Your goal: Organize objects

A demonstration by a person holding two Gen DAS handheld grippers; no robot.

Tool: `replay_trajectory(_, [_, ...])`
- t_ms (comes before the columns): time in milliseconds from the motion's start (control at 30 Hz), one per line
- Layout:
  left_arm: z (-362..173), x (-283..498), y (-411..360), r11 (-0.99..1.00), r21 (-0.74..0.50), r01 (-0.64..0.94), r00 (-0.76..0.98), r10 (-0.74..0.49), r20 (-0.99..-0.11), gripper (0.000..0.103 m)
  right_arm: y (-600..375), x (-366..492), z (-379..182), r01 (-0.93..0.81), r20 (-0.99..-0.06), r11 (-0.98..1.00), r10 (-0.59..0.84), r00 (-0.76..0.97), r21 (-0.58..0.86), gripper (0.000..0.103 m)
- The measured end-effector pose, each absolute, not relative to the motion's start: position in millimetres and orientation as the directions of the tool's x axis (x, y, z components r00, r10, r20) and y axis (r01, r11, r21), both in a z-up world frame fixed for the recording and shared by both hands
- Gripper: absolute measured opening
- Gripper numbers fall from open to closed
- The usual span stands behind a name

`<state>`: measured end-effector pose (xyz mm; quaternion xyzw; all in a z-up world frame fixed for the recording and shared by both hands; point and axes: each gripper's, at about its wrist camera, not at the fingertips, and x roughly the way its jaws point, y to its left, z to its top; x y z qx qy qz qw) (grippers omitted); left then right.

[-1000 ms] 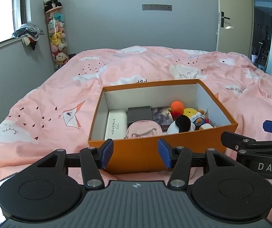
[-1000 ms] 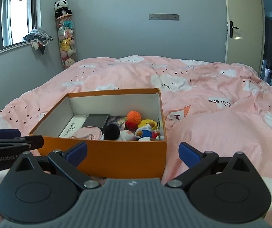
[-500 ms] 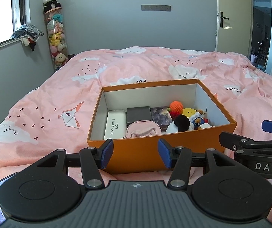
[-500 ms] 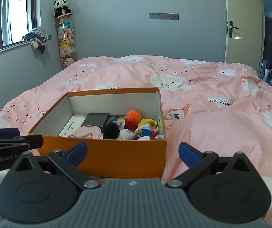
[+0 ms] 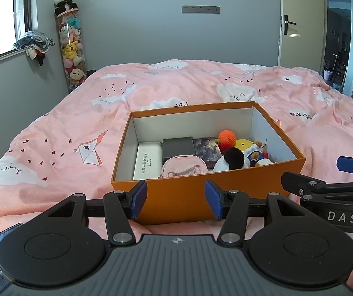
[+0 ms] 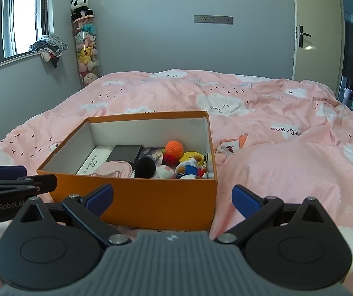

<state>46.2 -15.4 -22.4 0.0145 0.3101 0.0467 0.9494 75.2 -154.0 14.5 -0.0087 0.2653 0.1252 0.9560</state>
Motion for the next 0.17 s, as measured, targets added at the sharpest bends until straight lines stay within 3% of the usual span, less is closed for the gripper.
replay_trajectory(167, [-22.6,46.1,-15.7,0.995,0.058,-0.079,0.804,0.098,-0.587,0.062,-154.0,75.1,14.4,-0.245,-0.510,0.968,0.235,0.827,0.050,0.102])
